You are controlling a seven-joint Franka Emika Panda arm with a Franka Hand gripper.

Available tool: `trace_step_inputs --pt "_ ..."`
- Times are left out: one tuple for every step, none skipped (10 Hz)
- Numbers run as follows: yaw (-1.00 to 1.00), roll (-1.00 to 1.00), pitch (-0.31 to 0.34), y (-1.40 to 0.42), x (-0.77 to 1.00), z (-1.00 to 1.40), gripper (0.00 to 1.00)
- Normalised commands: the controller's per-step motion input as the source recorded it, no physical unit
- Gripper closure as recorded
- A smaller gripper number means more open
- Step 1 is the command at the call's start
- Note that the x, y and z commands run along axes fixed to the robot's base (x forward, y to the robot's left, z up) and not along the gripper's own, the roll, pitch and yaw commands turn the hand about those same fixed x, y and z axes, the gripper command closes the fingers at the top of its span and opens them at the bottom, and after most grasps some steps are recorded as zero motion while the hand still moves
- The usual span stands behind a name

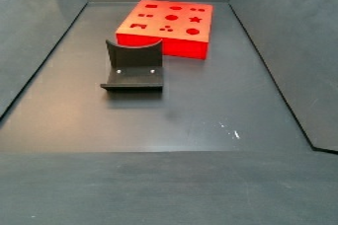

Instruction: Insert the oval object.

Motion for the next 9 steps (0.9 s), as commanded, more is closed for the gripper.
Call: trace_step_inputs --pt "-0.13 0.02 0.0 -0.4 0.0 -0.24 1.0" --pt "-0.17 0.0 0.194 -0.26 0.13 -0.48 1.0" --pt "-0.27 0.0 0.186 -0.14 0.1 -0.46 1.0" --pt "-0.16 0.0 0.1 0.0 0.01 -0.3 1.0" --pt "-0.1 0.0 0.061 0.0 0.11 -0.11 1.0" --pt "-0.02 0.0 0.0 0.08 0.0 -0.3 1.0" --pt "-0.32 0.0 0.0 0.0 0.0 -0.43 1.0" --pt "-0.46 0.0 0.0 -0.04 0.0 -0.52 1.0" --pt "-0.49 -0.06 -0.019 -0.05 0.03 -0.44 1.0"
